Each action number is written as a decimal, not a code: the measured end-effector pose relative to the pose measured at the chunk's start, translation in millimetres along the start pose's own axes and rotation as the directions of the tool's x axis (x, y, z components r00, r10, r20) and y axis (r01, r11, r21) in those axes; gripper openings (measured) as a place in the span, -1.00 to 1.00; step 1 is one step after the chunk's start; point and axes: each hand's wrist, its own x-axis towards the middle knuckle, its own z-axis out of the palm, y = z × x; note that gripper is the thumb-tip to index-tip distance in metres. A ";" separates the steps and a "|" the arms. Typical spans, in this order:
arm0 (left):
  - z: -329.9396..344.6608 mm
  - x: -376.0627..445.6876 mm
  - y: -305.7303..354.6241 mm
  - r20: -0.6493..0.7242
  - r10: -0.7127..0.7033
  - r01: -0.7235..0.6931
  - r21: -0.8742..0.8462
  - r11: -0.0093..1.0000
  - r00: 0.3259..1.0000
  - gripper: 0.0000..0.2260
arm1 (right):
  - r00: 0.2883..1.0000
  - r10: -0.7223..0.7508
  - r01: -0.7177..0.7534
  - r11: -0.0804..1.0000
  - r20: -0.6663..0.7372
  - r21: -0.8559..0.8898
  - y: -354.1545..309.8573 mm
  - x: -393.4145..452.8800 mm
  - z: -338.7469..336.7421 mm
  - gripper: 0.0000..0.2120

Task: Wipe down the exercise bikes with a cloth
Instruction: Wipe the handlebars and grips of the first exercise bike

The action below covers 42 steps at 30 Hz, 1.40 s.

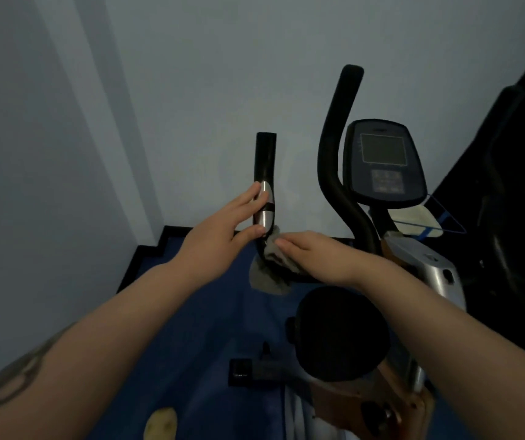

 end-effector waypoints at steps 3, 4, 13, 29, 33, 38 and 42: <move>-0.8 1.4 -1.7 -0.003 0.013 -0.013 0.035 0.999 1.000 -0.51 | 0.999 -0.041 0.046 0.978 0.032 -0.202 8.2 -11.0 -4.6 -0.79; -0.1 1.9 -2.2 0.002 0.017 -0.017 0.023 1.000 1.000 -0.51 | 0.997 -0.041 0.056 0.962 0.059 -0.267 10.5 -15.2 -6.5 -0.79; 3.2 -0.6 -1.0 0.022 0.076 -0.077 0.042 0.996 0.997 -0.54 | 0.998 0.026 -0.023 0.998 0.057 -0.053 -8.9 5.0 3.7 -0.67; 19.2 79.5 20.5 0.035 0.442 -0.402 0.481 0.779 0.897 -0.80 | 0.990 0.053 -0.030 0.984 0.129 -0.178 10.6 -22.6 -12.4 -0.83; 21.1 79.8 20.0 0.017 0.441 -0.395 0.478 0.784 0.897 -0.80 | 0.982 0.146 -0.107 0.953 0.121 -0.285 -13.5 4.9 2.6 -0.60; 20.3 77.0 21.7 0.055 0.411 -0.378 0.518 0.767 0.910 -0.78 | 0.990 0.132 -0.115 0.958 0.047 -0.263 -11.2 -9.3 0.5 -0.56; 21.3 79.5 21.9 0.043 0.382 -0.344 0.540 0.768 0.923 -0.80 | 0.959 0.211 -0.130 0.921 0.189 -0.368 3.8 -21.3 -16.7 -0.46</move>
